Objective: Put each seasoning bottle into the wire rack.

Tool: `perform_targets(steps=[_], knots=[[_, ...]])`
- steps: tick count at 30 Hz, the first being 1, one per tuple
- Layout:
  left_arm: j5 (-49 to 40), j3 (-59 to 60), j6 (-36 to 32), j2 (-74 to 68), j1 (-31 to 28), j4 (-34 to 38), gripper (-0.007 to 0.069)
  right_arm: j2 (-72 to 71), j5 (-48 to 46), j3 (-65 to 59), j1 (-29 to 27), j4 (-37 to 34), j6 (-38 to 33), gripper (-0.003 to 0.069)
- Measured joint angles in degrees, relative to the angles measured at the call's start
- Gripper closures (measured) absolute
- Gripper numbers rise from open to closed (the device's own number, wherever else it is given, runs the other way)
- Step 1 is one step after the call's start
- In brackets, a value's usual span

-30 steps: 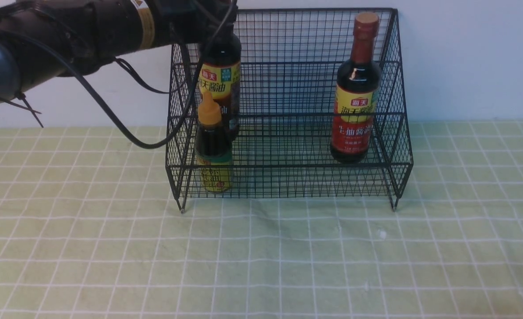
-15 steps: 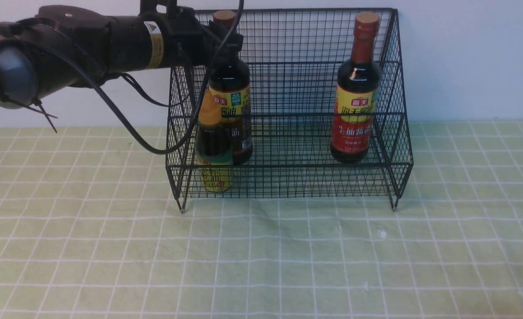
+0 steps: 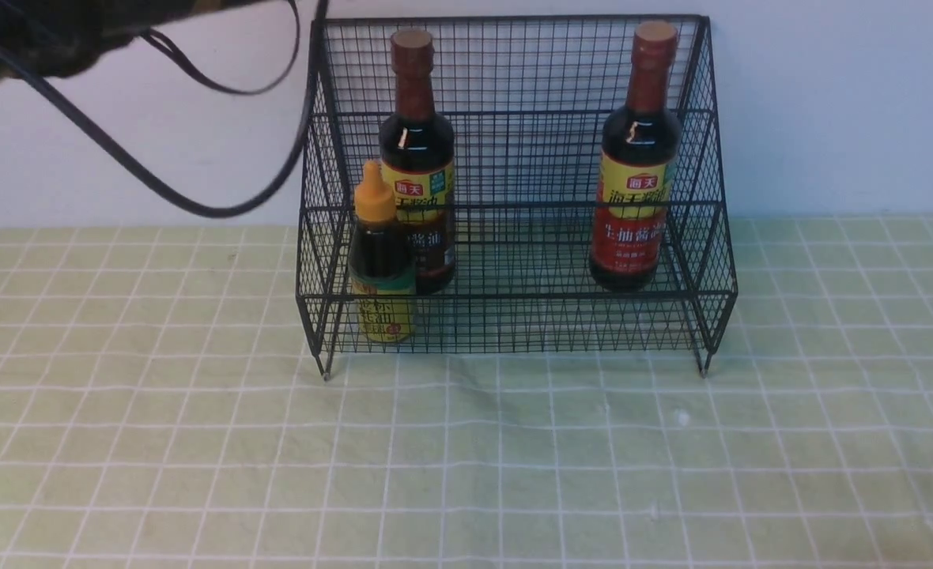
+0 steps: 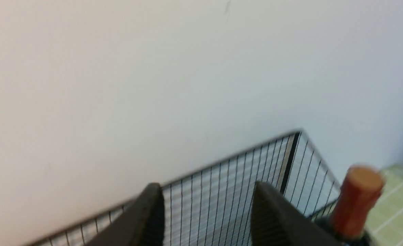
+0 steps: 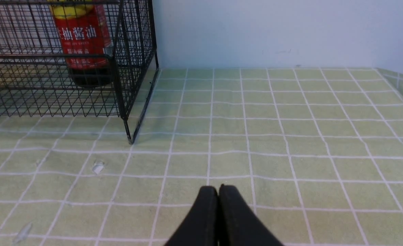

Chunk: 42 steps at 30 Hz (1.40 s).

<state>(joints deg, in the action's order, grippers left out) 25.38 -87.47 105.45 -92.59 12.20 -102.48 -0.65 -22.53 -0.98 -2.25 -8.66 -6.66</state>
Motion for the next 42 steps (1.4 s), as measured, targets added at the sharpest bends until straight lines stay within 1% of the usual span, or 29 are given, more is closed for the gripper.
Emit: perform_targets(steps=[1, 2, 3, 4, 5, 6, 7, 9, 10, 11, 14, 15, 16, 17, 19, 20, 22, 23, 25, 27, 28, 30, 31, 32, 33, 34, 37, 39, 42], knots=[[0.4, -0.1, 0.0, 2.1, -0.1, 0.0, 0.0431, 0.0, 0.0, 0.0, 0.0, 0.0, 0.0, 0.0673], [0.6, -0.1, 0.0, 3.2, -0.2, 0.1, 0.047, 0.0, 0.0, 0.0, 0.0, 0.0, 0.0, 0.0673], [0.8, -0.1, -0.1, 3.4, -0.2, 0.1, 0.048, 0.0, 0.0, 0.0, 0.0, 0.0, 0.0, 0.0673], [1.7, -0.1, -1.2, 5.8, -0.6, 0.1, 0.0564, 0.0, 0.0, 0.0, 0.0, 0.0, 0.0, 0.0673], [1.7, -0.1, -1.4, 6.0, -0.5, 0.1, 0.0571, 0.0, 0.0, 0.0, 0.0, 0.0, 0.0, 0.0673], [2.1, -0.1, -3.2, 7.7, -0.7, 0.1, 0.0604, 0.0, 0.0, 0.0, 0.0, 0.0, 0.0, 0.0673], [2.1, -0.1, -4.9, 8.9, -0.8, 0.1, 0.0617, 0.0, 0.0, 0.0, 0.0, 0.0, 0.0, 0.0673], [1.5, -0.1, -9.9, 11.7, -1.1, 0.1, 0.0629, 0.0, 0.0, 0.0, 0.0, 0.0, 0.0, 0.0673], [1.0, -0.1, -10.5, 12.0, -1.1, 0.1, 0.0631, 0.0, 0.0, 0.0, 0.0, 0.0, 0.0, 0.0673], [0.1, -0.1, -12.7, 13.0, -1.1, 0.1, 0.0631, 0.0, 0.0, 0.0, 0.0, 0.0, 0.0, 0.0673], [-10.4, -0.1, -26.7, 17.9, -1.1, 0.3, 0.0631, 0.0, 0.0, 0.0, 0.0, 0.0, 0.0, 0.0673], [-13.4, -0.1, -29.9, 18.9, -1.2, 0.5, 0.0631, 0.0, 0.0, 0.0, 0.0, 0.0, 0.0, 0.0673], [-14.2, -0.1, -30.7, 19.4, -1.2, 0.6, 0.0631, 0.0, 0.0, 0.0, 0.0, 0.0, 0.0, 0.0673], [-18.3, -0.1, -34.3, 20.3, -1.2, 0.8, 0.0631, 0.0, 0.0, 0.0, 0.0, 0.0, 0.0, 0.0673], [-27.8, -0.2, -40.3, 22.4, -1.2, 1.4, 0.0631, 0.0, 0.0, 0.0, 0.0, 0.0, 0.0, 0.0673], [-34.3, -0.2, -42.9, 23.2, -1.2, 2.0, 0.0631, 0.0, 0.0, 0.0, 0.0, 0.0, 0.0, 0.0673], [-40.7, -0.2, -44.6, 24.0, -1.2, 4.4, 0.0631, 0.0, 0.0, 0.0, 0.0, 0.0, 0.0, 0.0673], [-41.3, -0.2, -44.7, 24.1, -1.2, 5.4, 0.0631, 0.0, 0.0, 0.0, 0.0, 0.0, 0.0, 0.0673], [-47.5, -0.2, -47.2, 24.8, -1.3, 12.9, 0.0624, 0.0, 0.0, 0.0, 0.0, 0.0, 0.0, 0.0673], [-52.7, -0.3, -52.4, 25.1, -1.3, 22.5, 0.0617, 0.0, 0.0, 0.0, 0.0, 0.0, 0.0, 0.0673], [-58.8, -0.3, -60.5, 25.2, -1.3, 32.9, 0.0617, 0.0, 0.0, 0.0, 0.0, 0.0, 0.0, 0.0673], [-59.5, -0.3, -61.4, 25.2, -1.3, 35.4, 0.0617, 0.0, 0.0, 0.0, 0.0, 0.0, 0.0, 0.0673], [-63.0, -0.3, -66.1, 25.2, -1.3, 42.0, 0.0617, 0.0, 0.0, 0.0, 0.0, 0.0, 0.0, 0.0673], [-70.1, -0.3, -74.4, 25.4, -1.3, 52.9, 0.0617, 0.0, 0.0, 0.0, 0.0, 0.0, 0.0, 0.0673], [-72.4, -0.3, -77.1, 25.5, -1.3, 56.9, 0.0617, 0.0, 0.0, 0.0, 0.0, 0.0, 0.0, 0.0673], [-76.5, -0.2, -82.0, 25.9, -1.3, 65.9, 0.0617, 0.0, 0.0, 0.0, 0.0, 0.0, 0.0, 0.0673], [-82.7, 1.1, -91.8, 28.6, -1.3, 81.5, 0.0617, 0.0, 0.0, 0.0, 0.0, 0.0, 0.0, 0.0673], [-83.3, 3.3, -94.8, 32.0, -1.3, 89.9, 0.0617, 0.0, 0.0, 0.0, 0.0, 0.0, 0.0, 0.0673], [-82.7, 7.8, -96.4, 37.5, -1.3, 97.9, 0.0617, 0.0, 0.0, 0.0, 0.0, 0.0, 0.0, 0.0673]])
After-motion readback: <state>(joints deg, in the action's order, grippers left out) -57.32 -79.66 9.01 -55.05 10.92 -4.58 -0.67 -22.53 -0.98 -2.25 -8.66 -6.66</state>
